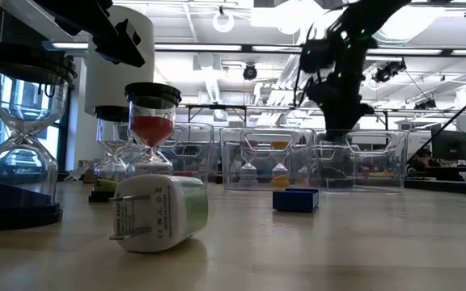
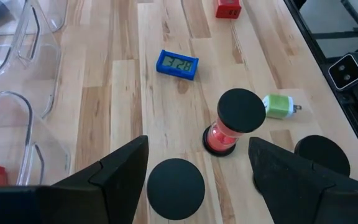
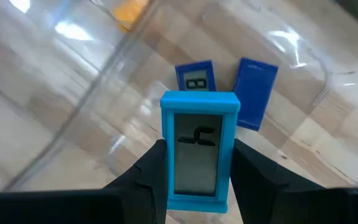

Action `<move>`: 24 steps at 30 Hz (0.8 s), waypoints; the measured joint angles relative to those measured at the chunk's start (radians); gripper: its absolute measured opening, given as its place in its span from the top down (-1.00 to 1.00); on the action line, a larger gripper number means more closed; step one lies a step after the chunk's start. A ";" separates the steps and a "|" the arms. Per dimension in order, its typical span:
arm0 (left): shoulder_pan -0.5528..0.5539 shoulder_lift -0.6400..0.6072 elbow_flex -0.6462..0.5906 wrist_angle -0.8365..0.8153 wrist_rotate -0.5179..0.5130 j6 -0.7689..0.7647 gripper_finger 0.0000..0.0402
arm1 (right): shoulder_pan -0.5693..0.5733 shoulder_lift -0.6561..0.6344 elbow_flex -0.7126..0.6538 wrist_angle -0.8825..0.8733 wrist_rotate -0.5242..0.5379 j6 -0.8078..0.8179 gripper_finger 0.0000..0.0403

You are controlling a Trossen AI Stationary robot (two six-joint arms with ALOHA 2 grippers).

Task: Pick & Place Office items
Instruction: Put the light blue digital clock into the right transparent bin

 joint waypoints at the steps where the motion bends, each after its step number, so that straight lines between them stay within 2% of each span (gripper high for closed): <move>1: 0.000 0.000 0.000 0.000 0.000 0.001 -0.35 | -0.001 0.018 0.000 0.000 0.005 -0.010 0.38; 6: 0.000 0.000 0.000 0.002 0.000 0.051 -0.35 | -0.021 0.080 0.000 -0.004 0.075 -0.037 0.38; 10: 0.000 0.000 0.000 0.016 0.000 0.079 -0.35 | -0.041 0.097 0.000 -0.035 0.036 -0.060 0.38; 17: 0.000 0.000 0.000 0.022 0.000 0.084 -0.35 | -0.008 0.099 0.000 -0.202 -0.025 -0.179 0.38; 24: 0.000 0.000 -0.002 0.023 0.000 0.101 -0.35 | 0.032 0.099 0.000 -0.167 -0.023 -0.216 0.38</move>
